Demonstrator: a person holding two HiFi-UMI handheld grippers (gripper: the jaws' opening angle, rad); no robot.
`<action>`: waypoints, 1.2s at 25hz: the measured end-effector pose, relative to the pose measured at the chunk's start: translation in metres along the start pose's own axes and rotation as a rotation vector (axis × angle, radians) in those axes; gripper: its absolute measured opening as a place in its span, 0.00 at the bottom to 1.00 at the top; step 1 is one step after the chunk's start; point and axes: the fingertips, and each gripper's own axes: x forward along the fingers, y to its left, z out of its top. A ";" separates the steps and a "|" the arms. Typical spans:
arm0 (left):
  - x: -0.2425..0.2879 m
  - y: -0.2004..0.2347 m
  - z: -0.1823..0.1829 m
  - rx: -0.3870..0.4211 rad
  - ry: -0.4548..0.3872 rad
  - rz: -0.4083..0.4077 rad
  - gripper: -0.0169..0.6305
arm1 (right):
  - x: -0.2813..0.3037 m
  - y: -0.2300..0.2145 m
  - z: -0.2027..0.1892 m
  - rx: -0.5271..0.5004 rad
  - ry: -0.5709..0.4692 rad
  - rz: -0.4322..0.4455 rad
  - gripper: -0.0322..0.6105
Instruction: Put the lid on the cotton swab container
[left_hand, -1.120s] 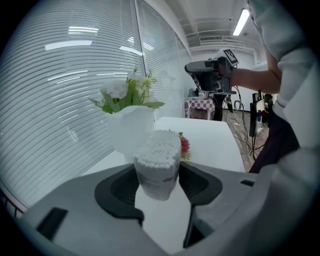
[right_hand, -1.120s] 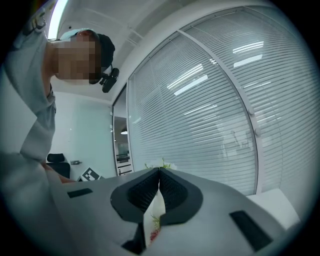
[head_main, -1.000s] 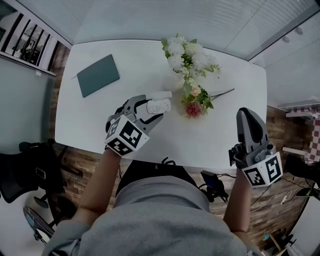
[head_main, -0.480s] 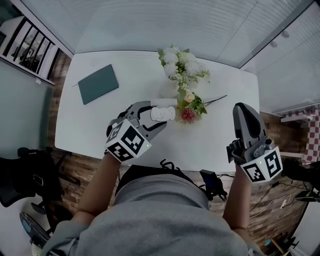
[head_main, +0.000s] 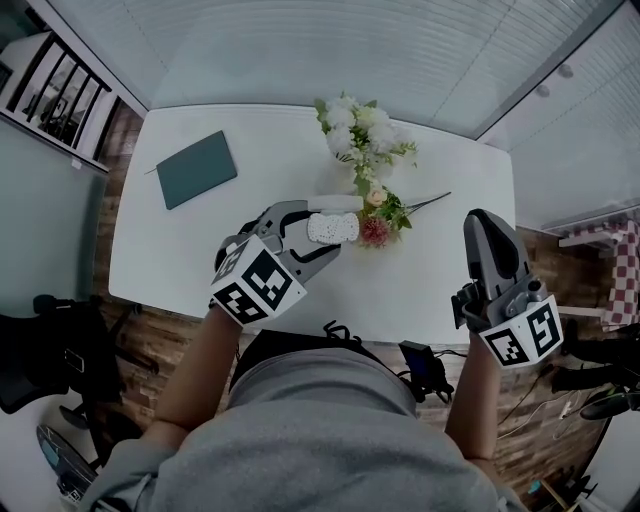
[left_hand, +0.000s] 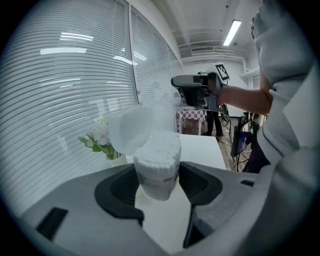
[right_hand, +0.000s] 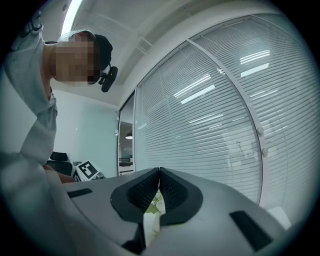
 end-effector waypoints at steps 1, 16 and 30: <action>0.000 -0.001 0.001 0.001 -0.001 -0.003 0.41 | 0.000 0.000 0.000 0.001 0.002 -0.001 0.09; -0.015 -0.014 0.020 0.056 -0.027 -0.046 0.41 | 0.018 0.024 -0.005 0.013 0.021 0.047 0.09; -0.022 -0.033 0.033 0.123 -0.050 -0.110 0.41 | 0.041 0.057 -0.020 0.056 0.127 0.204 0.09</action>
